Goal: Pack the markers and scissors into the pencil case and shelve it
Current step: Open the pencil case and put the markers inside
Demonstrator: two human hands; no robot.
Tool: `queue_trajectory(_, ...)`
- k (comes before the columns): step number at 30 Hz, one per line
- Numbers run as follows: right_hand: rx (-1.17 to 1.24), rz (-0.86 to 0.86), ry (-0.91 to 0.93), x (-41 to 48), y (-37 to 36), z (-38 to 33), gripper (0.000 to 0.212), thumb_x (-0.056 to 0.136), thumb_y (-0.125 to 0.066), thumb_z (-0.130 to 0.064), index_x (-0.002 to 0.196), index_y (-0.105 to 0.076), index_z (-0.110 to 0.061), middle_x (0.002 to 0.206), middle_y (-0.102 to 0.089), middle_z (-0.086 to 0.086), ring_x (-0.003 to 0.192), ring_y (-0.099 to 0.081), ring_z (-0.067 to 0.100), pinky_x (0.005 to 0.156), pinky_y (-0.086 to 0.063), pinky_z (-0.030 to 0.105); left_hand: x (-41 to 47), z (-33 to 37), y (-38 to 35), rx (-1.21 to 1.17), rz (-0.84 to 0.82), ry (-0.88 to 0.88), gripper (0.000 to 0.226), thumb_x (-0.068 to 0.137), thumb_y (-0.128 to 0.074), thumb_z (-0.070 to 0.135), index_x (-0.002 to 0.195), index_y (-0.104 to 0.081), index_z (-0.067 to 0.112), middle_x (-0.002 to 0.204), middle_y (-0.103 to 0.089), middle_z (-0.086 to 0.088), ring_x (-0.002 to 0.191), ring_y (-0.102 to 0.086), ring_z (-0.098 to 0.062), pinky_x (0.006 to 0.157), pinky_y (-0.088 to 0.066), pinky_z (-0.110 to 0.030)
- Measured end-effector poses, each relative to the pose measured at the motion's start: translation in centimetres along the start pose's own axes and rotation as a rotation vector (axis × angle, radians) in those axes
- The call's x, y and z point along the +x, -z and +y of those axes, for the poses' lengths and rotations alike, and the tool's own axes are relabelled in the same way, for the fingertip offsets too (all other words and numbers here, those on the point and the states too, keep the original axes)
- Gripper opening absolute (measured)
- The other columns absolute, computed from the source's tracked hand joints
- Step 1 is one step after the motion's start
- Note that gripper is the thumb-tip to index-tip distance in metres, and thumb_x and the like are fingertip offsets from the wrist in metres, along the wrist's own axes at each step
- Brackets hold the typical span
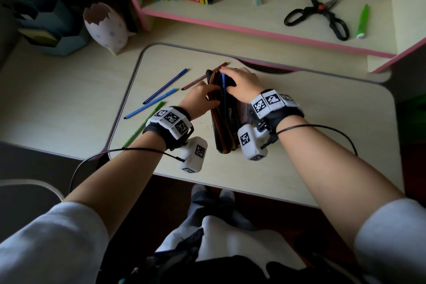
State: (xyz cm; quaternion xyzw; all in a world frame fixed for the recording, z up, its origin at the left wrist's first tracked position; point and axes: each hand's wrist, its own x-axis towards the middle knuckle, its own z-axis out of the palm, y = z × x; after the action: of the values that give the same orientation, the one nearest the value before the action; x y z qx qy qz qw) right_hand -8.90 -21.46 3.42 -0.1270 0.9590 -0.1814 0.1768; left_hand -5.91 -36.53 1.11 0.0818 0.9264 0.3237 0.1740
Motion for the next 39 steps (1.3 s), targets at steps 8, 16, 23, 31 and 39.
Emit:
queue_trajectory(8,-0.038,-0.04,-0.073,-0.2,-0.8,0.3,0.053,0.092,-0.046,-0.015,0.143,-0.035,-0.02,0.149,-0.038,0.008,0.14,-0.029,0.023,0.118,-0.011,0.043,-0.1,0.3,0.1,-0.008,0.001,0.011,0.048,0.086,-0.06,0.016,0.132,-0.048,0.014,0.12,-0.05,-0.02,0.107,-0.053,-0.03,0.089,-0.04,-0.026)
queue_trajectory(16,0.221,0.054,0.009,-1.5,-1.1,0.7,0.044,0.083,-0.047,0.008,0.121,-0.061,-0.007,0.146,-0.041,0.013,0.135,-0.038,0.03,0.106,-0.028,0.024,-0.3,0.5,0.1,-0.019,-0.012,0.023,0.049,0.087,-0.059,0.016,0.134,-0.046,0.015,0.12,-0.049,-0.021,0.1,-0.056,-0.032,0.09,-0.044,-0.03)
queue_trajectory(23,0.277,0.373,-0.263,-2.2,-0.8,1.5,0.04,0.081,-0.054,-0.002,0.12,-0.057,-0.005,0.125,-0.051,0.018,0.109,-0.054,0.034,0.094,-0.044,0.036,-0.9,0.9,0.2,-0.107,0.008,0.009,0.062,0.085,-0.06,0.012,0.14,-0.033,0.021,0.126,-0.052,-0.018,0.096,-0.06,-0.03,0.087,-0.052,-0.041)
queue_trajectory(31,0.372,0.226,-0.441,-3.3,-1.8,2.2,0.037,0.098,-0.039,-0.022,0.11,-0.058,0.007,0.114,-0.061,0.028,0.107,-0.056,0.04,0.086,-0.043,0.037,-1.2,1.2,-0.7,-0.203,0.025,0.045,0.068,0.085,-0.063,0.022,0.142,-0.028,0.014,0.12,-0.056,-0.014,0.103,-0.058,-0.028,0.094,-0.048,-0.036)
queue_trajectory(39,0.541,0.046,-0.471,-4.8,-2.0,2.8,0.062,0.094,-0.038,-0.052,0.134,-0.043,-0.005,0.136,-0.05,0.017,0.125,-0.048,0.032,0.101,-0.036,0.033,-0.7,1.8,-2.7,-0.111,-0.083,-0.051,0.058,0.085,-0.062,0.018,0.138,-0.039,0.02,0.137,-0.043,-0.014,0.124,-0.045,-0.026,0.101,-0.032,-0.024)
